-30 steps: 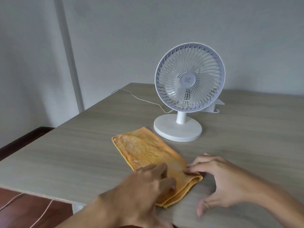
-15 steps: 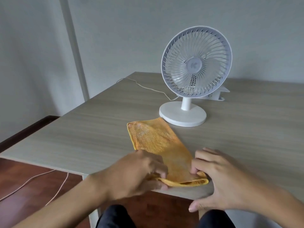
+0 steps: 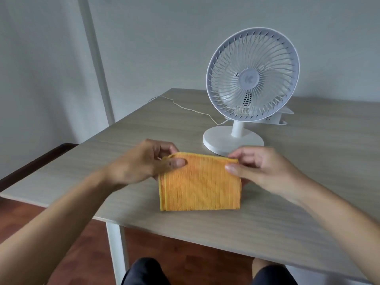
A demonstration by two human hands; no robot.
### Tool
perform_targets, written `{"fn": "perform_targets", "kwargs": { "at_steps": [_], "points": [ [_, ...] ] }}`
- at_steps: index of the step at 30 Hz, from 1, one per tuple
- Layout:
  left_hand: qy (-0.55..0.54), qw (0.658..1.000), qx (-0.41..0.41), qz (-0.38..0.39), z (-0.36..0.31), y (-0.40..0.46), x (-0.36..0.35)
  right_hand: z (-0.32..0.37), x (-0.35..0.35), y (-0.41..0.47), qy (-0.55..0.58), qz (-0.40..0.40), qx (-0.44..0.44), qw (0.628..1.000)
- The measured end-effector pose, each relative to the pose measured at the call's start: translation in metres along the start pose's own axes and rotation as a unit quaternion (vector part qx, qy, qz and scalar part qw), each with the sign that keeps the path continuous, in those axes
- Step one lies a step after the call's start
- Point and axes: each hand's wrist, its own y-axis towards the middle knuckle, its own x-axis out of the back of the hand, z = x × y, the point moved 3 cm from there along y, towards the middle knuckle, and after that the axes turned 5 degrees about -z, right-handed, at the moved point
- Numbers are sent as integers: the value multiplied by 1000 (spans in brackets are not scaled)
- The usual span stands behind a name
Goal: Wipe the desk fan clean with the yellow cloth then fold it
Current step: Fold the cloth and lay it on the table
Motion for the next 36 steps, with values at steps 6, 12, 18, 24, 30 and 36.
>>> {"fn": "perform_targets", "kwargs": {
  "at_steps": [6,12,18,24,30,36],
  "points": [
    [74,988,89,-101,49,51,9,-33,-15,70,-96,-102,-41,989],
    [369,914,74,-153,69,71,-4,-51,-28,84,-214,-146,-23,966],
    [413,887,-5,-208,29,41,-42,-39,-30,65,-279,-95,72,953],
    [437,891,122,-27,59,27,-66,-49,-39,45,-400,44,82,912],
    [449,887,108,3,90,30,-22,-44,-76,59,-444,2,91,891],
    [455,880,135,22,113,35,25,-37,-122,90,-464,-22,85,881]
  ]
}}
